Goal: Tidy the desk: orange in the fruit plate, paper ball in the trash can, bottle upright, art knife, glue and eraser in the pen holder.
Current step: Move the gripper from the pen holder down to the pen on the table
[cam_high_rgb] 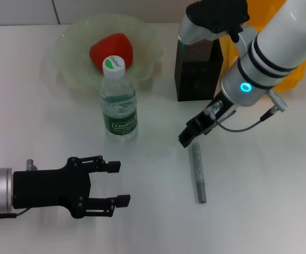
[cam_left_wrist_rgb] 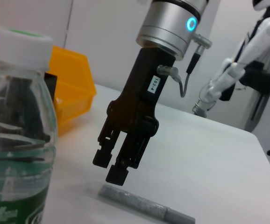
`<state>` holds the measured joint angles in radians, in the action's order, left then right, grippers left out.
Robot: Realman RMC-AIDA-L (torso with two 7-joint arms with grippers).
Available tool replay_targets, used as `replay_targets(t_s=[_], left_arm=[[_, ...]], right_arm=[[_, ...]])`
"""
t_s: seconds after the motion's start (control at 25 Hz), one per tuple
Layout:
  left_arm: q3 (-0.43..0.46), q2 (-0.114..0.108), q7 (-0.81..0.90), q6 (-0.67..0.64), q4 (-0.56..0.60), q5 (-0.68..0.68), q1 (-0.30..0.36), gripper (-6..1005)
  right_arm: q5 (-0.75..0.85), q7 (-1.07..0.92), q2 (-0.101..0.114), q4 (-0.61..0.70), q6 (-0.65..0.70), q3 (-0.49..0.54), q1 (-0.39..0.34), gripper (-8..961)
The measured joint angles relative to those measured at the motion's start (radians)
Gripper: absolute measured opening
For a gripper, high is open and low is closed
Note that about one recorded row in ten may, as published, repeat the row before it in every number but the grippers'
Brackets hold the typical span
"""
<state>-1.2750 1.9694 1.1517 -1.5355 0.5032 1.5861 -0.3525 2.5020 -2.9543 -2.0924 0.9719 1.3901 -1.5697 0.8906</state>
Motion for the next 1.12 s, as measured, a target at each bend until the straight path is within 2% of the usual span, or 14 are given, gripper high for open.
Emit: replay_targets(t_s=[0.44, 0.72, 1.12], left_arm=[[0.003, 0.001, 0.016, 0.004, 0.025, 0.018, 0.0, 802], [0.003, 0.006, 0.014, 0.005, 0.025, 0.019, -0.001, 802], [0.008, 0.01, 0.006, 0.009, 0.024, 0.019, -0.002, 801]], right_arm=[[0.002, 0.0, 0.0, -0.043, -0.032, -0.017, 0.006, 621], [-0.002, -0.001, 0.0, -0.083, -0.069, -0.051, 0.014, 531], [-0.003, 0.004, 0.0, -0.098, -0.088, -0.053, 0.009, 478]])
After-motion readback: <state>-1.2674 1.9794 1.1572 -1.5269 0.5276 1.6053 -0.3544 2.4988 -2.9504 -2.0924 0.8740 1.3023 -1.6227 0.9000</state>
